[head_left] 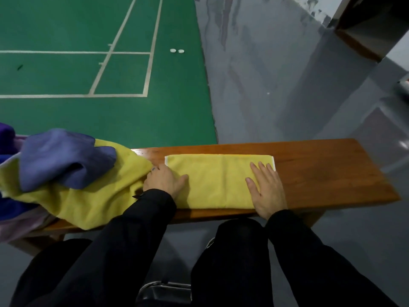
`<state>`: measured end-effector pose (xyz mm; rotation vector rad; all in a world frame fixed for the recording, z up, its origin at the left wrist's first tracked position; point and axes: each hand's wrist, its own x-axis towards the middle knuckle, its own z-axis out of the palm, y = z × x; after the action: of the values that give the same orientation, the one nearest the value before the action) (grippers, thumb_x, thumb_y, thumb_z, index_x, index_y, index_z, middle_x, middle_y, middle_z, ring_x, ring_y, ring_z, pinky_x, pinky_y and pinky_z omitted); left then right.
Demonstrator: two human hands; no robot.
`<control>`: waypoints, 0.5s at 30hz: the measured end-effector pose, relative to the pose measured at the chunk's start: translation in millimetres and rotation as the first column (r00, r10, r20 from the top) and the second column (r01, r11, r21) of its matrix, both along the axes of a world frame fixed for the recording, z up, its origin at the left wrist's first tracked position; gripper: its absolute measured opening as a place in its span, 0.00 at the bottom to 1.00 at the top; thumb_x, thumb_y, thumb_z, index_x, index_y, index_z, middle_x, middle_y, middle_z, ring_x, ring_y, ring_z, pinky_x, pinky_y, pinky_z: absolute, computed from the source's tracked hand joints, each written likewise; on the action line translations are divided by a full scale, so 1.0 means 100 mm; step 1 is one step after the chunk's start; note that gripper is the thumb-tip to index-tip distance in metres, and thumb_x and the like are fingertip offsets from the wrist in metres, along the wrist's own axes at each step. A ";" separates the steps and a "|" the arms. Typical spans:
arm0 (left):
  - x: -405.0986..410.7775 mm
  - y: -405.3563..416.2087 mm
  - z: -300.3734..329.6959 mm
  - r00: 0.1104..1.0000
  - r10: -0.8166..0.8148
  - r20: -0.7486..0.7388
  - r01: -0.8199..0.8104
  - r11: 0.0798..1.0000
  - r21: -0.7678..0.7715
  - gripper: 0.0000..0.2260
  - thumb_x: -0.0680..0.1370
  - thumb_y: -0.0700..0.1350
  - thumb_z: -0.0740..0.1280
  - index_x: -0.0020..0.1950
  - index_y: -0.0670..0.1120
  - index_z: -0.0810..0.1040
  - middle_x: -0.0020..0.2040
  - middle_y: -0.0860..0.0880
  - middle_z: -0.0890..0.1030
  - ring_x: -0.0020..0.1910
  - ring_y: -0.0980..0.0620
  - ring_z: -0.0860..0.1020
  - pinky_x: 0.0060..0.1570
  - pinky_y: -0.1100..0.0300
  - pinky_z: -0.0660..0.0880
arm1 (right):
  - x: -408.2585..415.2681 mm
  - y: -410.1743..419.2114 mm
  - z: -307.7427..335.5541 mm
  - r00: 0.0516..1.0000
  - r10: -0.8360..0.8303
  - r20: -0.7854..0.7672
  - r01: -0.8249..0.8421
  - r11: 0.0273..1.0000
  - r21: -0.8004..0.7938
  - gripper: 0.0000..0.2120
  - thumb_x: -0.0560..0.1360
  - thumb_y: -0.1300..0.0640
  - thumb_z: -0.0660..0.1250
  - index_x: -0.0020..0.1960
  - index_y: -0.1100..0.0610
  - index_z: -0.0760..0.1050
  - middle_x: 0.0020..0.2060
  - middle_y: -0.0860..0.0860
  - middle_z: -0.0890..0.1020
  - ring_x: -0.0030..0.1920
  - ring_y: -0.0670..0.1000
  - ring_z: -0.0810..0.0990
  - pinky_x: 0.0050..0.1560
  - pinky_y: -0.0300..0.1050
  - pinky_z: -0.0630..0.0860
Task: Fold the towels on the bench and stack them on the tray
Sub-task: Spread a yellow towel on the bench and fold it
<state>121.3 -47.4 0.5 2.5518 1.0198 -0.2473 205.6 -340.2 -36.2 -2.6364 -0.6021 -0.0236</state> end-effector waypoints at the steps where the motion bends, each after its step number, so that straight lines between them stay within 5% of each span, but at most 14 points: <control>1: 0.04 0.00 0.03 1.000 0.024 -0.008 -0.024 0.998 -0.057 0.31 0.76 0.64 0.69 0.66 0.40 0.70 0.61 0.39 0.79 0.57 0.40 0.79 0.54 0.49 0.77 | -0.02 -0.06 -0.02 0.999 -0.035 0.010 0.034 0.998 0.061 0.33 0.82 0.34 0.44 0.80 0.50 0.63 0.79 0.53 0.66 0.81 0.55 0.58 0.80 0.56 0.55; 4: 0.12 -0.03 0.12 0.998 0.057 0.025 -0.050 0.973 -0.223 0.25 0.79 0.55 0.70 0.68 0.41 0.72 0.61 0.42 0.80 0.51 0.44 0.77 0.48 0.54 0.73 | -0.04 -0.22 -0.06 0.995 -0.099 0.020 0.093 0.972 0.217 0.32 0.83 0.35 0.47 0.79 0.52 0.65 0.77 0.53 0.70 0.78 0.55 0.63 0.76 0.54 0.61; 8: 0.09 -0.04 0.10 0.993 0.039 0.116 -0.015 0.980 -0.200 0.23 0.80 0.50 0.68 0.72 0.45 0.68 0.54 0.46 0.77 0.49 0.44 0.76 0.48 0.53 0.73 | 0.03 -0.41 -0.06 0.970 -0.244 0.021 0.213 0.884 0.417 0.31 0.82 0.36 0.52 0.77 0.54 0.68 0.73 0.52 0.73 0.73 0.52 0.69 0.71 0.52 0.66; 12: 0.06 0.03 0.06 0.950 0.227 0.215 -0.116 0.895 -0.430 0.32 0.79 0.49 0.72 0.78 0.45 0.62 0.72 0.41 0.73 0.66 0.40 0.75 0.64 0.50 0.73 | 0.18 -0.48 -0.02 0.916 -0.386 -0.110 0.392 0.804 0.447 0.34 0.79 0.31 0.51 0.78 0.49 0.65 0.73 0.52 0.72 0.71 0.54 0.71 0.69 0.57 0.69; 15: 0.04 0.06 0.01 0.827 0.432 0.361 -0.112 0.755 -0.646 0.34 0.76 0.44 0.75 0.79 0.47 0.65 0.75 0.44 0.70 0.63 0.46 0.74 0.60 0.56 0.72 | 0.20 -0.41 -0.02 0.887 -0.444 -0.126 0.454 0.789 0.413 0.34 0.77 0.30 0.51 0.77 0.48 0.65 0.70 0.50 0.75 0.68 0.53 0.73 0.67 0.59 0.71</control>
<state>125.2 -41.1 2.0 1.7099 0.9141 0.1509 225.9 -381.2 -38.3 -2.2692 0.0618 -0.2432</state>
